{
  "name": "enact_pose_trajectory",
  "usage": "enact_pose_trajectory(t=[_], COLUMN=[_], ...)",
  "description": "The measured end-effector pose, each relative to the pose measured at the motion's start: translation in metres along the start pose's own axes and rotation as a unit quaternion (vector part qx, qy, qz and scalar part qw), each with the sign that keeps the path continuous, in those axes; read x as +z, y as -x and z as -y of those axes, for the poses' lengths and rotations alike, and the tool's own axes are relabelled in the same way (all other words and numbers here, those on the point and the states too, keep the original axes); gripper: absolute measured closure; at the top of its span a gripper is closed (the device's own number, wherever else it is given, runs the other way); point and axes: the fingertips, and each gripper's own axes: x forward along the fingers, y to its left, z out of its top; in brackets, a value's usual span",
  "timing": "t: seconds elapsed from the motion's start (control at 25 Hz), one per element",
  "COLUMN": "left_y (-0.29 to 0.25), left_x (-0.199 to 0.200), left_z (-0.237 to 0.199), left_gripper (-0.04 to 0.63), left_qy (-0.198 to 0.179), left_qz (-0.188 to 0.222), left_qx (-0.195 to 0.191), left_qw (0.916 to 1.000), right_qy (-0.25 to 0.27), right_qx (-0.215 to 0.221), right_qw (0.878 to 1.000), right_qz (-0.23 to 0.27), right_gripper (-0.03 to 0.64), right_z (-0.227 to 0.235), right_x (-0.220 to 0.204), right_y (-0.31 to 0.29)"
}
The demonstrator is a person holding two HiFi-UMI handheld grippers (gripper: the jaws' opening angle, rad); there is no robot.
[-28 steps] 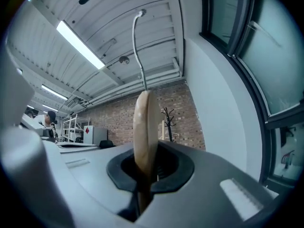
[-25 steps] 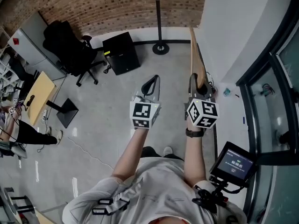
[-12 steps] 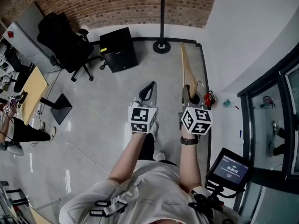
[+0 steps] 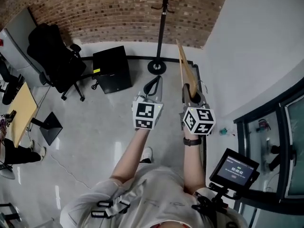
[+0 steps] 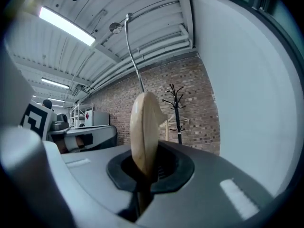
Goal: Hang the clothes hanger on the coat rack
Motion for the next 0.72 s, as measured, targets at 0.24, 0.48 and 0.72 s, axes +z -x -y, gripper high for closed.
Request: enact_pose_trajectory(t=[0.24, 0.48, 0.72], left_y=[-0.059, -0.13, -0.225], left_x=[-0.002, -0.028, -0.053], left_z=[-0.049, -0.056, -0.072], left_gripper=[0.595, 0.595, 0.595], left_qy=[0.011, 0.015, 0.005], left_qz=[0.007, -0.022, -0.043], left_qx=[0.011, 0.007, 0.01], left_qw=[0.9998, 0.9996, 0.999], right_qy=[0.011, 0.009, 0.0], right_qx=[0.005, 0.023, 0.067], right_qw=[1.0, 1.0, 0.997], right_qz=[-0.006, -0.014, -0.032], right_gripper=[0.611, 0.611, 0.611], right_z=[0.007, 0.044, 0.093], right_x=[0.008, 0.011, 0.0], right_y=[-0.063, -0.127, -0.216])
